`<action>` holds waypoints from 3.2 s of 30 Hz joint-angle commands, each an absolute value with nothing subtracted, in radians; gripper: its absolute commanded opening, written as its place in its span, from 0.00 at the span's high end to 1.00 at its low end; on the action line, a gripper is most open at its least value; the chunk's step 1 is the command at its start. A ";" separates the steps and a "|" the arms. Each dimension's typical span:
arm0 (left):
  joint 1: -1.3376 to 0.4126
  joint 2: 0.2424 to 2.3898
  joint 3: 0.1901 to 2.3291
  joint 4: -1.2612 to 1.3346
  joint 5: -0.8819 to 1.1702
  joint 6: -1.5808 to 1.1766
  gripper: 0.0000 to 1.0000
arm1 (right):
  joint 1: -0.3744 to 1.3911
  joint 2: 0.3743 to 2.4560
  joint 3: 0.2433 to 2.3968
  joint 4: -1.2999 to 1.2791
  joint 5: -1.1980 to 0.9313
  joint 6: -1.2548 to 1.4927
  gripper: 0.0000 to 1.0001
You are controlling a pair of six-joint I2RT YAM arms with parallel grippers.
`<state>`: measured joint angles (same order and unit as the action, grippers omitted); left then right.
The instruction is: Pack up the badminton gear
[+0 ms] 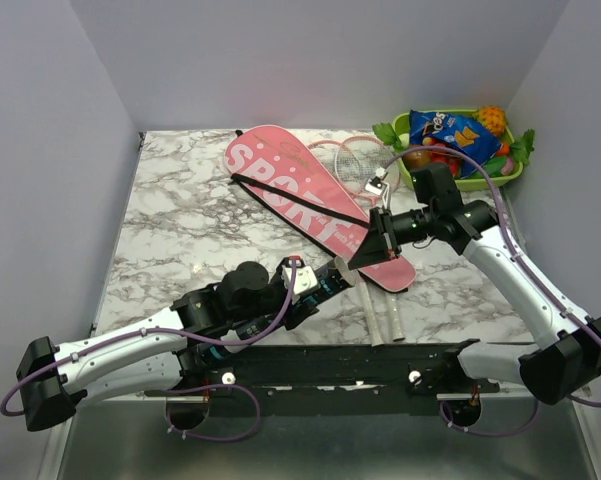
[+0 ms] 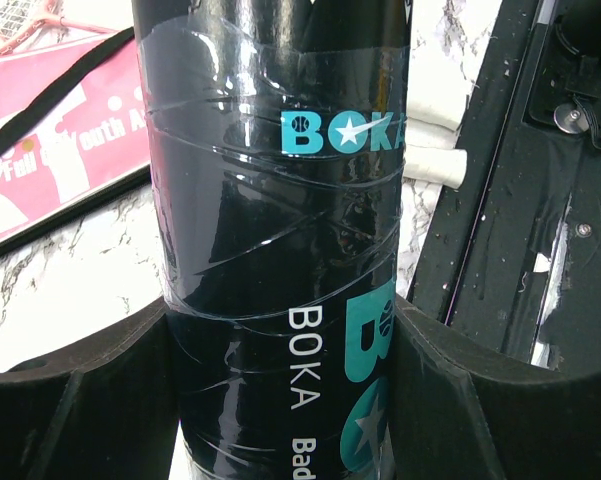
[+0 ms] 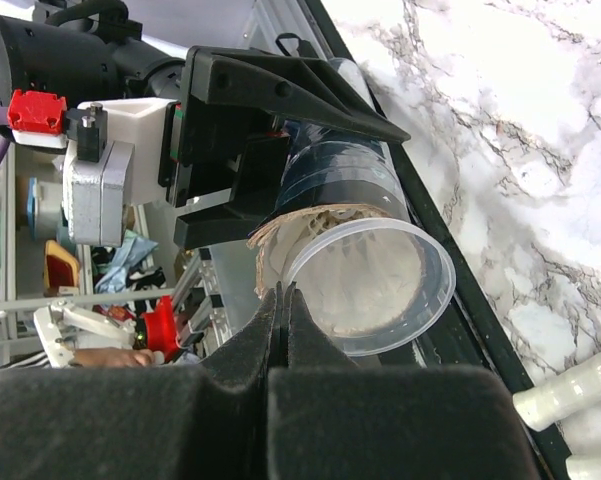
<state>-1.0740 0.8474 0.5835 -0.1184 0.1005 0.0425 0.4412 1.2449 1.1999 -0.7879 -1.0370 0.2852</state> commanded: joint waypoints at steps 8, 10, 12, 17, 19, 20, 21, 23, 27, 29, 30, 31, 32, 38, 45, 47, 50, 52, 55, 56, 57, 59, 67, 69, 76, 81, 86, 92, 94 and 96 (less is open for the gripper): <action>-1.080 0.825 0.572 -0.126 0.112 0.026 1.00 | 0.495 1.275 1.220 -0.795 -1.060 0.267 0.99; -1.080 0.828 0.571 -0.121 0.114 0.025 1.00 | 0.506 1.276 1.215 -0.785 -1.066 0.271 0.99; -1.080 0.830 0.569 -0.118 0.115 0.025 1.00 | 0.509 1.273 1.209 -0.770 -1.075 0.281 0.99; -1.080 0.836 0.566 -0.109 0.117 0.026 1.00 | 0.520 1.264 1.210 -0.746 -1.092 0.301 0.99; -1.080 0.839 0.568 -0.107 0.118 0.023 1.00 | 0.523 1.264 1.213 -0.747 -1.095 0.299 1.00; -1.080 0.839 0.566 -0.106 0.118 0.025 1.00 | 0.523 1.266 1.213 -0.755 -1.092 0.295 0.99; -1.080 0.841 0.565 -0.106 0.118 0.025 1.00 | 0.523 1.269 1.215 -0.759 -1.091 0.284 1.00; -1.080 0.838 0.566 -0.107 0.115 0.025 1.00 | 0.525 1.272 1.218 -0.775 -1.097 0.276 0.99; -1.080 0.828 0.561 -0.110 0.110 0.025 1.00 | 0.531 1.270 1.204 -0.769 -1.106 0.275 1.00; -1.080 0.827 0.563 -0.112 0.104 0.028 1.00 | 0.534 1.272 1.200 -0.764 -1.114 0.275 0.99; -1.080 0.825 0.563 -0.113 0.101 0.029 1.00 | 0.535 1.270 1.190 -0.761 -1.117 0.278 1.00; -1.080 0.824 0.564 -0.110 0.100 0.029 1.00 | 0.538 1.269 1.187 -0.758 -1.120 0.278 0.99; -1.080 0.824 0.566 -0.110 0.094 0.029 1.00 | 0.540 1.269 1.183 -0.753 -1.124 0.279 0.99; -1.080 0.810 0.574 -0.109 0.072 0.041 1.00 | 0.548 1.262 1.132 -0.701 -1.166 0.307 0.99; -1.080 0.799 0.583 -0.103 0.066 0.044 1.00 | 0.554 1.255 1.083 -0.614 -1.216 0.370 0.99; -1.080 0.795 0.587 -0.094 0.061 0.041 1.00 | 0.554 1.253 1.075 -0.591 -1.224 0.380 0.96; -1.080 0.788 0.597 -0.087 0.048 0.046 1.00 | 0.554 1.255 1.065 -0.568 -1.236 0.400 0.86; -1.080 0.782 0.607 -0.086 0.043 0.048 1.00 | 0.555 1.253 1.062 -0.558 -1.243 0.410 0.79; -1.080 0.778 0.615 -0.081 0.038 0.052 1.00 | 0.557 1.249 1.062 -0.548 -1.247 0.419 0.74; -1.080 0.778 0.618 -0.080 0.038 0.052 1.00 | 0.557 1.249 1.062 -0.542 -1.244 0.422 0.73; -1.078 0.775 0.620 -0.078 0.037 0.055 1.00 | 0.557 1.249 1.060 -0.538 -1.246 0.432 0.72; -1.080 0.775 0.626 -0.077 0.035 0.055 1.00 | 0.557 1.249 1.052 -0.520 -1.253 0.443 0.70; -1.080 0.770 0.663 -0.061 0.032 0.063 1.00 | 0.557 1.241 1.016 -0.387 -1.250 0.577 0.66; -1.080 0.770 0.673 -0.058 0.031 0.058 1.00 | 0.557 1.239 0.990 -0.286 -1.252 0.659 0.66; -1.080 0.756 0.718 -0.057 0.028 0.055 1.00 | 0.557 1.255 0.956 -0.111 -1.236 0.791 0.65; -1.081 0.742 0.747 -0.055 0.026 0.055 1.00 | 0.557 1.275 0.940 -0.009 -1.220 0.868 0.65; -1.081 0.723 0.779 -0.060 0.020 0.055 1.00 | 0.557 1.301 0.930 0.139 -1.215 0.969 0.66; -1.081 0.695 0.799 -0.060 0.012 0.057 1.00 | 0.557 1.328 0.893 0.298 -1.220 1.092 0.66; -1.081 0.684 0.801 -0.057 0.008 0.058 1.00 | 0.557 1.336 0.896 0.287 -1.212 1.080 0.67; -1.081 0.680 0.804 -0.057 0.008 0.064 1.00 | 0.557 1.341 0.908 0.201 -1.192 1.042 0.69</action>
